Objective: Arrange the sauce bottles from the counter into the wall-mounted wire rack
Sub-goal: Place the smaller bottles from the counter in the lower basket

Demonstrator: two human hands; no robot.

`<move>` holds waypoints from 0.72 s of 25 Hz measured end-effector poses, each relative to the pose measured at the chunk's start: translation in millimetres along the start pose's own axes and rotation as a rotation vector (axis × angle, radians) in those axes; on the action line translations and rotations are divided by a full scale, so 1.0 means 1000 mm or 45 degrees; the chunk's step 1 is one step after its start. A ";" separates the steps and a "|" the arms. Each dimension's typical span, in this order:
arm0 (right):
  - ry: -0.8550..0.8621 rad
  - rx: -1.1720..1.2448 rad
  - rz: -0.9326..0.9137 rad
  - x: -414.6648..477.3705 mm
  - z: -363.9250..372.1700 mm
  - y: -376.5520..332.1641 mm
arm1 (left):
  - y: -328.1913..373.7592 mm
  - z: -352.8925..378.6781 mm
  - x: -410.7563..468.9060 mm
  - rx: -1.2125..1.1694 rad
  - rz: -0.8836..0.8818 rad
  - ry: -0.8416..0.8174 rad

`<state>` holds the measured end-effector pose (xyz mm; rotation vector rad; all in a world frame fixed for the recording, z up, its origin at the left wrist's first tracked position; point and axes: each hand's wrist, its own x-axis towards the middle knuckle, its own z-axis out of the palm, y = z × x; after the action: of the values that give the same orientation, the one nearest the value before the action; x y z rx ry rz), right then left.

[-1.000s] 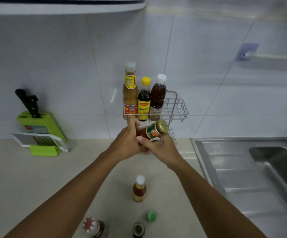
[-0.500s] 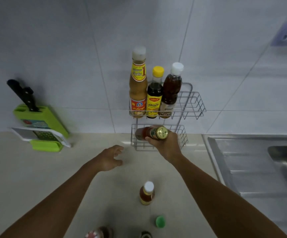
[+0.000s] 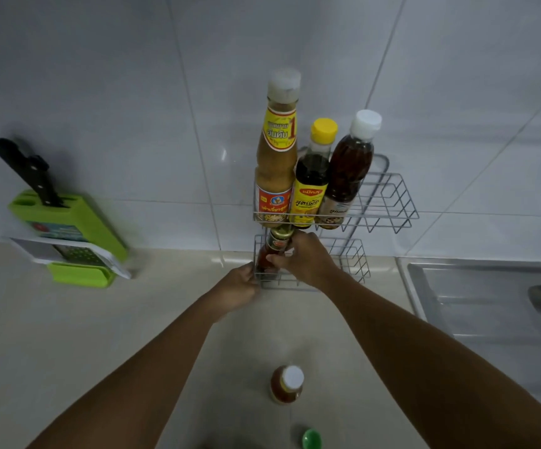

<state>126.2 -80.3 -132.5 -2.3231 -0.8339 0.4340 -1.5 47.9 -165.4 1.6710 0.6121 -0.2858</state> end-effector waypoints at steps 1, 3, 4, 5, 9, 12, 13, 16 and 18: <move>-0.017 -0.004 -0.026 0.003 0.001 0.000 | 0.001 0.000 0.001 -0.005 -0.005 0.013; -0.044 0.007 -0.090 0.007 0.004 -0.002 | 0.000 -0.001 0.003 -0.014 -0.010 0.031; -0.054 0.017 -0.114 0.008 0.004 -0.003 | -0.001 -0.002 0.002 -0.010 -0.012 0.030; -0.056 0.031 -0.128 0.008 0.006 -0.004 | -0.001 -0.003 0.001 -0.010 -0.014 0.022; -0.022 0.075 -0.064 0.007 0.010 -0.002 | -0.002 -0.004 -0.006 0.034 -0.027 -0.004; -0.052 0.111 0.006 -0.001 0.012 0.001 | -0.002 -0.006 -0.014 0.143 -0.066 0.000; -0.073 0.133 0.021 -0.005 0.012 0.001 | -0.001 -0.007 -0.019 0.187 -0.090 -0.006; -0.084 0.170 0.071 -0.025 0.010 -0.001 | 0.005 -0.013 -0.037 0.363 -0.111 -0.057; 0.016 0.171 0.073 -0.044 0.005 -0.006 | 0.009 -0.015 -0.052 0.470 -0.098 -0.079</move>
<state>88.0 -103.7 -128.4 -2.2276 -0.7109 0.4844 -41.8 49.9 -127.8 1.9848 0.6033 -0.5300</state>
